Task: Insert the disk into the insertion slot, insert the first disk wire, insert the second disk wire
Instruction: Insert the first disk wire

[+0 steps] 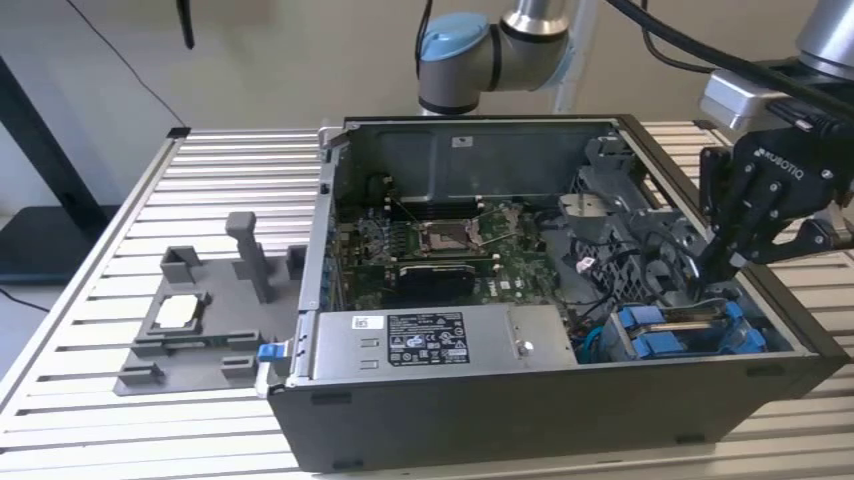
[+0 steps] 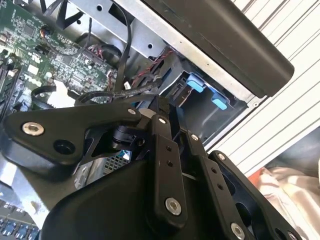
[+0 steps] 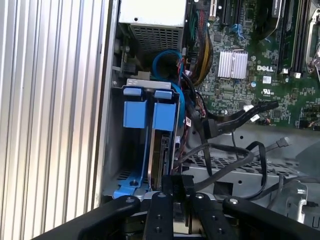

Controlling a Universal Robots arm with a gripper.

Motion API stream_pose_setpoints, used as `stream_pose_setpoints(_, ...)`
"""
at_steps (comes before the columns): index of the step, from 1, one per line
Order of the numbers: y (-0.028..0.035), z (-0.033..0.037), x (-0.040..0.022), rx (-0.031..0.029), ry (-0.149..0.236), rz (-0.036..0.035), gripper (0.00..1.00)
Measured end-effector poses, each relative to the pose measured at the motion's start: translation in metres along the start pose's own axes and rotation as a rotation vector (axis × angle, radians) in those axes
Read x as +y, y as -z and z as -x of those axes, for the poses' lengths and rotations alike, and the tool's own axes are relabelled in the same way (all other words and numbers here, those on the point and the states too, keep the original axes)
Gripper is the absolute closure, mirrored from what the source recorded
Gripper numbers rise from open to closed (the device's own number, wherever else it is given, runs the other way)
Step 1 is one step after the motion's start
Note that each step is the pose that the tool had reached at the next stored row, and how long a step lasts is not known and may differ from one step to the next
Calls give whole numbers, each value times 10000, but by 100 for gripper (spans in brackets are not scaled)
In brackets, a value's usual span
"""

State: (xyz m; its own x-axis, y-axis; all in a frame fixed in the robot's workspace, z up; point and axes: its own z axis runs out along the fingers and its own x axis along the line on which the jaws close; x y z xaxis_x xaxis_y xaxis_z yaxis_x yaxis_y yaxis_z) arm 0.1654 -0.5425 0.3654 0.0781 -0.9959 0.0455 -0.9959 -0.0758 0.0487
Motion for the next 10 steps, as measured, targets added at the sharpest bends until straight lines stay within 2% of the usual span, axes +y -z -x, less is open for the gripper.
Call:
stream_pose_setpoints(5,-50,-1,-17,-14,-128,109,81)
stream_pose_setpoints(10,-92,-2,-21,-32,-457,140,81)
